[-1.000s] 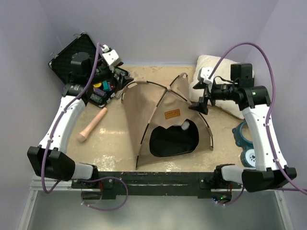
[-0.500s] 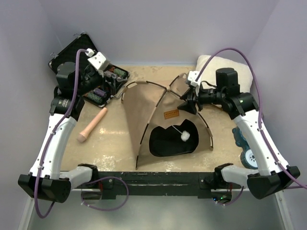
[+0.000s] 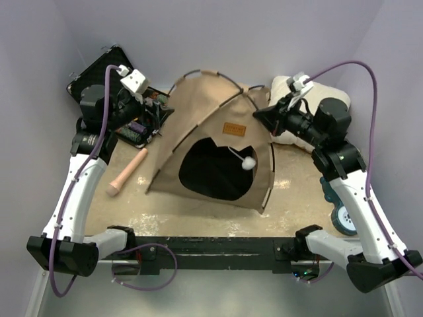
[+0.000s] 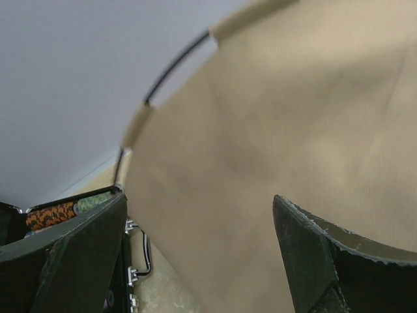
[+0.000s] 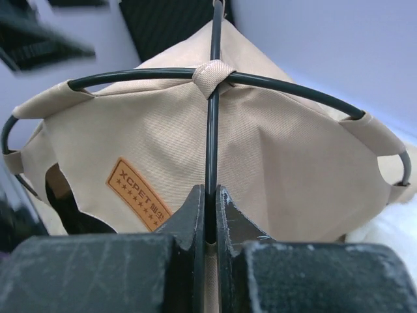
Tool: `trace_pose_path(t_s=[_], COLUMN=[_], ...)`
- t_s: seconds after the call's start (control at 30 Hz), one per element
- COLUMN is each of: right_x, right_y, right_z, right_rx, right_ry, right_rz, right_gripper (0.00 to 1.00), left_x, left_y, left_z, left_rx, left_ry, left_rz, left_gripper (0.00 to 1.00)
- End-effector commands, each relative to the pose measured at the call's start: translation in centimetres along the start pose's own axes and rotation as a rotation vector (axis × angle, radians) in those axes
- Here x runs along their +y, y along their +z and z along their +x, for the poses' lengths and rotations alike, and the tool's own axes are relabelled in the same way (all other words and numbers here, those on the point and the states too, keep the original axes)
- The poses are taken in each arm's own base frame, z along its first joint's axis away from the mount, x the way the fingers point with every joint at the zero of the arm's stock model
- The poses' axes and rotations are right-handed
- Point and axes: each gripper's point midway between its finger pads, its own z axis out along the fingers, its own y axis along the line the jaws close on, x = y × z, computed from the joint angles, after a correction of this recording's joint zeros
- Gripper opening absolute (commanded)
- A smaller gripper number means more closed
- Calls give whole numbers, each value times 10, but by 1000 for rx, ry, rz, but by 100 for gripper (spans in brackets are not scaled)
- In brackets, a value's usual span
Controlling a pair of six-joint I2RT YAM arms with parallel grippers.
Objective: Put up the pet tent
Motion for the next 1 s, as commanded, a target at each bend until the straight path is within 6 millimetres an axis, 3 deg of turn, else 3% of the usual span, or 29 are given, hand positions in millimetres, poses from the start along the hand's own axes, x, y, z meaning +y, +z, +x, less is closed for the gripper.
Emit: trace_pose_path(t_s=[0.0,0.2,0.37,0.47,0.73,0.8,0.83,0.87,0.97], right_x=[-14,-49,-74,-92,-99,-102,-102,-101,-93], right_y=[-8,40,68,75,95,97,98,97,91], right_z=[-98,-103,-82,-67,-47,-49,-50,-52,-61], right_rx=[-406,-410,-310,-261,-208,-203,-201,-203,-216], right_ry=[104,69,-22,-34,-64,-66,-66,-69,-81], right_rz=[121,176,225,296,274,282,279,276,256], right_gripper=[0,0,0,0,2,24,43,55,72], left_x=[8,14,22,25,27,27,28,29,35], left_y=[2,6,6,7,11,11,12,12,14], left_z=[-25,-24,-20,-16,-3,-1,1,-1,-1], left_rx=[-64,-63,-48,-42,-16,-4,8,13,45], left_ry=[13,21,25,22,-1,-5,-11,-12,-26], left_rz=[-18,-34,-75,-93,-94,-94,-96,-101,-117], left_gripper=[97,98,98,99,99,99,100,100,100])
